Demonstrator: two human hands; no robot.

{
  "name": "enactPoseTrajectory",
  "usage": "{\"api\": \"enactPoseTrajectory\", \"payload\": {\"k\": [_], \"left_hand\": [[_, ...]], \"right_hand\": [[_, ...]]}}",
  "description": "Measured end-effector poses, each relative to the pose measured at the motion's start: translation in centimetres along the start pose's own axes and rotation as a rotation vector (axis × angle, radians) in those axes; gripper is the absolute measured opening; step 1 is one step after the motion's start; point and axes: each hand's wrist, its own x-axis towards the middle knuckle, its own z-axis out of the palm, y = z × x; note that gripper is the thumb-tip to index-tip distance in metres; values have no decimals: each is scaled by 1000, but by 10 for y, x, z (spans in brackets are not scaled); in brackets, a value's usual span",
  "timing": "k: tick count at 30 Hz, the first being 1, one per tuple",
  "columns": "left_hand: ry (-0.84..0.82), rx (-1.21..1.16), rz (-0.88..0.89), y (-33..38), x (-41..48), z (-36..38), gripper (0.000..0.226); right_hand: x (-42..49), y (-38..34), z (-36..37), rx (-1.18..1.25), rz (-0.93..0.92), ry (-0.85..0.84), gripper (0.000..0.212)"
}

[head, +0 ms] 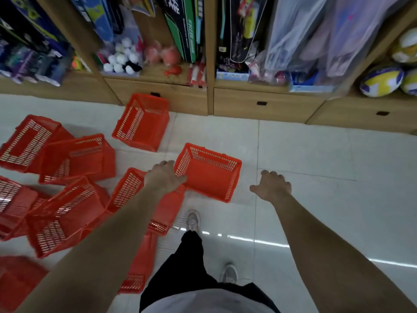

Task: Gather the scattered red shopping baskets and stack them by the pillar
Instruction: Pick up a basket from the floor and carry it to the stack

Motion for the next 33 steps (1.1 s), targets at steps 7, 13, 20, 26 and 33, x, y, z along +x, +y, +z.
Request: {"api": "enactPoseTrajectory", "payload": {"k": [7,13,20,26,33], "left_hand": [[-79,59,-16,-28,186,42,80],[-88,17,-92,-77,355,149,87],[-85,-72,-204,-137,498,322,95],[40,-221,-185,-164,545,411,55],[224,-321,-126,-150,523,366,35]], "right_hand": [[145,-35,50,246,133,-106,74],[306,-59,169,379,193,-158,75],[454,-66,340,441,210,2,63],[487,-59,415,614,291,211,70],[479,-56,361,727,241,251,59]]}}
